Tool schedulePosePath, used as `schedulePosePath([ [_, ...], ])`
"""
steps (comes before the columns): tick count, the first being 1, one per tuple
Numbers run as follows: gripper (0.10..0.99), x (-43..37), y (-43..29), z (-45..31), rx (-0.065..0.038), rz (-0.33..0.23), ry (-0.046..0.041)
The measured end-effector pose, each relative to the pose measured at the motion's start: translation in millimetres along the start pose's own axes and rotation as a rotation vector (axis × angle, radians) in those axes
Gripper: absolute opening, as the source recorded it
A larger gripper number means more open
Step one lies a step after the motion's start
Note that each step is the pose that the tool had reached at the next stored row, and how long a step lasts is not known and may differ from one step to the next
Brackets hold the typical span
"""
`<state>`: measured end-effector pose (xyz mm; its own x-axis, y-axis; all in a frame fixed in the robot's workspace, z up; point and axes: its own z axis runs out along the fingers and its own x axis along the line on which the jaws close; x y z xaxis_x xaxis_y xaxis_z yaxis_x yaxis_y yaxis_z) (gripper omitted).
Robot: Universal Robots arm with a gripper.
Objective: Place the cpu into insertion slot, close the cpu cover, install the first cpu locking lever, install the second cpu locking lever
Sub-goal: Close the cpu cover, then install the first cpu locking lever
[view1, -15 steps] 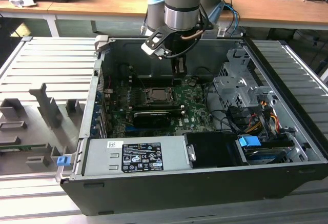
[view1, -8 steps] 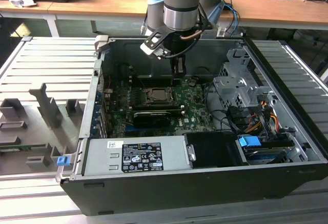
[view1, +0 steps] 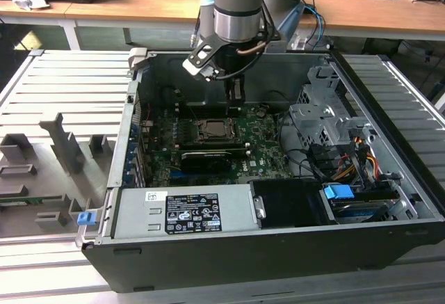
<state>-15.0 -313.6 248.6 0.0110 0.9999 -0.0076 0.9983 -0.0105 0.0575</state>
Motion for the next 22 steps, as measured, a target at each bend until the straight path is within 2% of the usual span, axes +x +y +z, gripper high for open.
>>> schedulePosePath([
  [3, 0.106, 0.0, -10.6, 0.4, 0.0, 0.0, 0.0004],
  [5, 0.106, -0.1, -15.0, 0.4, 0.0, 0.0, 0.0004],
  [12, 0.106, -0.2, -26.1, 0.0, 0.0, 0.0, 0.0019],
  [14, 0.106, -0.3, -28.3, -0.1, 0.0, 0.0, 0.0019],
  [15, 0.106, -0.3, -28.8, -2.8, 0.0, 0.0, 0.0019],
  [22, 0.106, -0.3, -28.5, -6.0, 0.0, 0.0, 0.0017],
])
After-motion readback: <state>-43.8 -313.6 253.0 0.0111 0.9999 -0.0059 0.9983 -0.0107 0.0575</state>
